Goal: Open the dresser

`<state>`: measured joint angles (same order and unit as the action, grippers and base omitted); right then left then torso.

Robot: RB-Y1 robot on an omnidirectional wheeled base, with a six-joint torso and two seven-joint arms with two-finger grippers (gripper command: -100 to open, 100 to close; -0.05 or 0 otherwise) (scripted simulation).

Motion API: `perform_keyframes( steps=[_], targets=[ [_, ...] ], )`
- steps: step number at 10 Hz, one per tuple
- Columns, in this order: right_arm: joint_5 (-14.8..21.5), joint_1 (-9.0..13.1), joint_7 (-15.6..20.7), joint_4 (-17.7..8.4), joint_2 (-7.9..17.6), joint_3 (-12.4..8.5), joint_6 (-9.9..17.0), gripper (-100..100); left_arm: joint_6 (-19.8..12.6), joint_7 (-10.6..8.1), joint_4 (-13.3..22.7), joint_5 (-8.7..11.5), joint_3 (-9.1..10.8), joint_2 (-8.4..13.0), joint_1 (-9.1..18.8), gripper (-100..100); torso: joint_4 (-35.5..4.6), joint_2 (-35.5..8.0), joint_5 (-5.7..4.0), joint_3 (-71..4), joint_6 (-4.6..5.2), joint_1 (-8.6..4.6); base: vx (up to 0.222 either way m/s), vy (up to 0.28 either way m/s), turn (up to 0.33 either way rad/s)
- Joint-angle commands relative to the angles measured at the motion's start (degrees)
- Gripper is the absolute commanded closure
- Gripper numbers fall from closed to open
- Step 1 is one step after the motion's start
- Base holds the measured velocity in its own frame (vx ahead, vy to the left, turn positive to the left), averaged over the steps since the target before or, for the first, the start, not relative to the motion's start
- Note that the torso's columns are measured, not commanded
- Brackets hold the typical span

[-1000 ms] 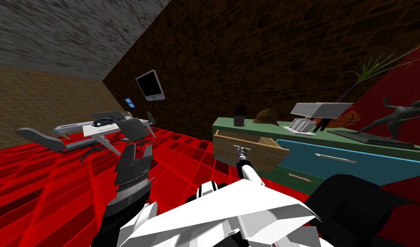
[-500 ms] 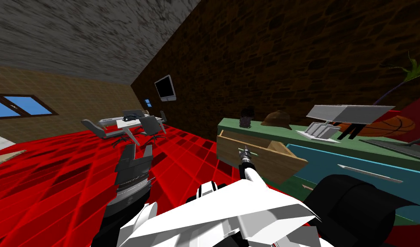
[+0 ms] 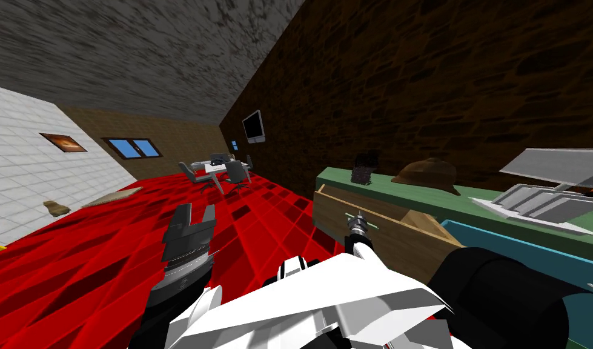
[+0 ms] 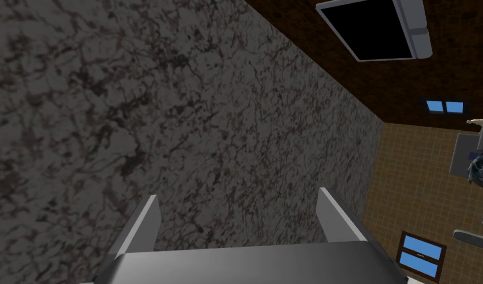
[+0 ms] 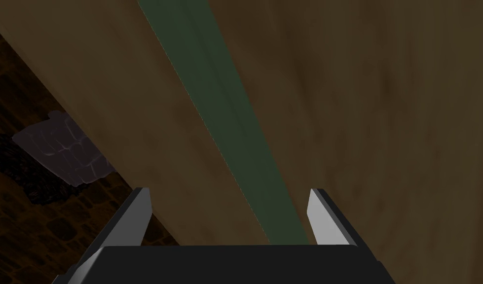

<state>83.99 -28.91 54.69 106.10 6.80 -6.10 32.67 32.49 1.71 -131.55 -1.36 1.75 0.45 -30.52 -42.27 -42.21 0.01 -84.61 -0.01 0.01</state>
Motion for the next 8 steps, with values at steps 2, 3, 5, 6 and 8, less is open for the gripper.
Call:
perform_keyframes(
  steps=[2,3,5,6,8],
  targets=[
    [-2.84,-2.67,0.98,2.75,0.63,-0.24,5.53,-100,0.0,0.0,0.0,0.0,-0.01,0.0,0.0,0,-0.01,-0.07,0.02,0.04,-0.04,0.05,-0.046,-0.026,0.328],
    [-4.82,-4.99,1.36,4.62,1.08,-0.26,7.25,-100,0.0,0.0,0.0,0.0,0.0,0.0,0.0,0,-0.02,-0.07,0.0,0.05,-0.02,0.0,-0.065,-0.039,0.41],
    [-4.82,-5.16,1.36,5.06,1.08,-0.26,9.38,-100,0.0,0.0,0.0,0.0,0.0,0.0,0.0,0,-0.06,-0.12,0.05,0.06,0.02,0.01,-0.039,-0.02,0.212],
    [-6.8,-7.65,1.74,7.36,1.53,-0.28,11.55,-100,0.0,0.0,0.0,0.0,0.01,0.0,-0.02,0,-0.07,-0.12,0.19,0.02,0.21,0.15,-0.04,-0.016,0.365],
    [-8.79,-10.14,2.12,9.41,1.98,-0.3,14.46,-100,0.0,0.0,0.0,0.0,0.0,0.0,-0.01,0,-0.16,-0.25,0.24,0.1,-0.01,0.24,-0.063,-0.032,0.341]
  ],
)
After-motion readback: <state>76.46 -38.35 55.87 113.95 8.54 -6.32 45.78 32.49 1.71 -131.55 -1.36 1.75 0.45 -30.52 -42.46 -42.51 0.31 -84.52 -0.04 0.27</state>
